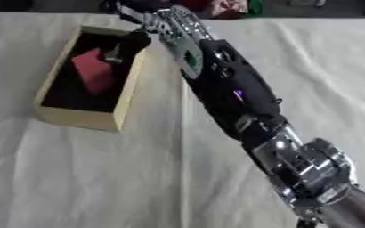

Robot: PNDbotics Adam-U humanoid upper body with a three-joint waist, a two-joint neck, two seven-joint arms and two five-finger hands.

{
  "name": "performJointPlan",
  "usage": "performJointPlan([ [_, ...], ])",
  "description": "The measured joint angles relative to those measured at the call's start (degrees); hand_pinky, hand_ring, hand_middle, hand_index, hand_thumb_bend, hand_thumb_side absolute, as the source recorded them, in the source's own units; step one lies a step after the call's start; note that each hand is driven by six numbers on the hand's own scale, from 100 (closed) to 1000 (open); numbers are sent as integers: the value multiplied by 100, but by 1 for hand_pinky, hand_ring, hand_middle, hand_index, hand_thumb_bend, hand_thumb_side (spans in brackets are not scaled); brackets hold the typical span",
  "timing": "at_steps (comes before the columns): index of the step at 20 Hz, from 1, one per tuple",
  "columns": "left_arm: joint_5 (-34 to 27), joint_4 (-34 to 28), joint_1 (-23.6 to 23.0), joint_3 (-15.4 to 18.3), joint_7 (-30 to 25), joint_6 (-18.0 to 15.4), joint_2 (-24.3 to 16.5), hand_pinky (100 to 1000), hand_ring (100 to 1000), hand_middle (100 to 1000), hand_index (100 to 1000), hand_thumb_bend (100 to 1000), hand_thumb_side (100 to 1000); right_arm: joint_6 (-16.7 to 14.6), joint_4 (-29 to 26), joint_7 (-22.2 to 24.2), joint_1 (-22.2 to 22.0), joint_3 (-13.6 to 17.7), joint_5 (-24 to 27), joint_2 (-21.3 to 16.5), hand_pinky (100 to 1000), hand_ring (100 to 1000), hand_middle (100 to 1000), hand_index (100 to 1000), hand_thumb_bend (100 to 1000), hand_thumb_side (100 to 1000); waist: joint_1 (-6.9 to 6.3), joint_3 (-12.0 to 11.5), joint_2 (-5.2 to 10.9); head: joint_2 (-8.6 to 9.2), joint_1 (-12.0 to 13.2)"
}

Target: Pick up objects on the table and place them in the box.

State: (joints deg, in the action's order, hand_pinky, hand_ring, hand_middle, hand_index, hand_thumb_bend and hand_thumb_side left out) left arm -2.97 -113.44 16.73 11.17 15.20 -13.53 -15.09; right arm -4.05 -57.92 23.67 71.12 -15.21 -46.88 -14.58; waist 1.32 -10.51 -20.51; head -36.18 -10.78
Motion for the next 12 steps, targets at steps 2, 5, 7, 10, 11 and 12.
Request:
performJointPlan([
  [2, 0, 0, -6, 2, 0, 0, 0, 566, 540, 538, 690, 100, 155, 0, -195, 1, -10, -4, 109, -97, 839, 812, 832, 917, 337, 431, 0, 42, 0, -1, 12],
  [5, 3, 0, -29, 5, 12, 3, 0, 567, 541, 538, 691, 100, 154, 66, -793, -25, -165, -41, 402, -468, 829, 792, 803, 884, 198, 370, 0, 121, 0, -5, 74],
  [7, 11, 0, -59, 8, 32, 6, 0, 567, 541, 538, 691, 100, 153, 214, -1366, -65, -363, -47, 702, -818, 821, 780, 789, 867, 121, 318, 0, 178, 0, -11, 138],
  [10, 39, 0, -67, 24, 60, 2, 0, 567, 541, 539, 691, 100, 151, 517, -2327, -110, -772, -33, 1155, -1394, 813, 765, 776, 857, 100, 266, -2, 246, 5, -51, 238],
  [11, 48, 0, -71, 40, 66, 3, 0, 567, 541, 539, 691, 100, 149, 619, -2672, -126, -963, -15, 1300, -1591, 808, 757, 769, 852, 100, 257, -2, 270, 6, -55, 274],
  [12, 51, 0, -75, 43, 74, 2, 0, 567, 541, 539, 691, 100, 147, 730, -3028, -148, -1170, 30, 1446, -1789, 803, 750, 761, 847, 100, 246, -3, 293, 6, -55, 310],
])
